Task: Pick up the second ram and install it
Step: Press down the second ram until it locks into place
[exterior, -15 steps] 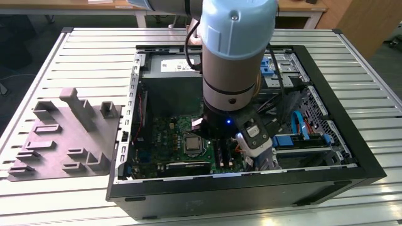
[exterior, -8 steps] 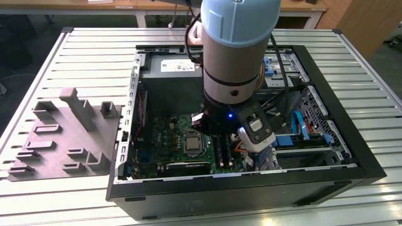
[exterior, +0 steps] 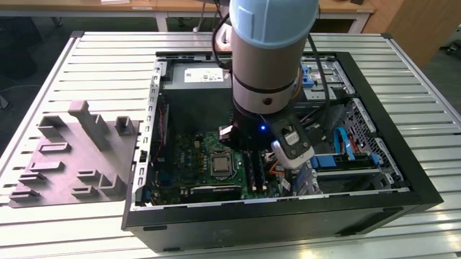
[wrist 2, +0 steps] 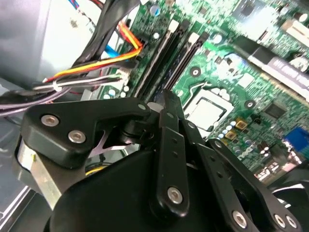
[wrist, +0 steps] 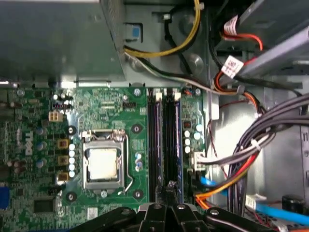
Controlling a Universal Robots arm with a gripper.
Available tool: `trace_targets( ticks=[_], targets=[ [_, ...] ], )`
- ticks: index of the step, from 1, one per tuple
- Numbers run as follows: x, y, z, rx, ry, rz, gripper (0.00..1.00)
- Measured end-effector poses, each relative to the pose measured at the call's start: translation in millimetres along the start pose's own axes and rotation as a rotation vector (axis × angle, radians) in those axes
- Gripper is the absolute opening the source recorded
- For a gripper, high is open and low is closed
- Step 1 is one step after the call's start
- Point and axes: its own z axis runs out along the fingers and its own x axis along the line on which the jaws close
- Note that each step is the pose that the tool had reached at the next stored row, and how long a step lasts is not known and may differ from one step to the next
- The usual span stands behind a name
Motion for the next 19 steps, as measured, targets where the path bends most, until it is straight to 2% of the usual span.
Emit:
trace_targets(
  ticks=[6, 12, 19],
  targets=[
    [0.8, 12.5, 0.9, -0.0002, 0.0000, 0.000, 0.10],
    [0.4, 13.1, -5.3, 0.0000, 0.0000, 0.000, 0.10],
    [0.3, 13.2, -6.0, -0.0001, 0.0000, 0.000, 0.10]
  ],
)
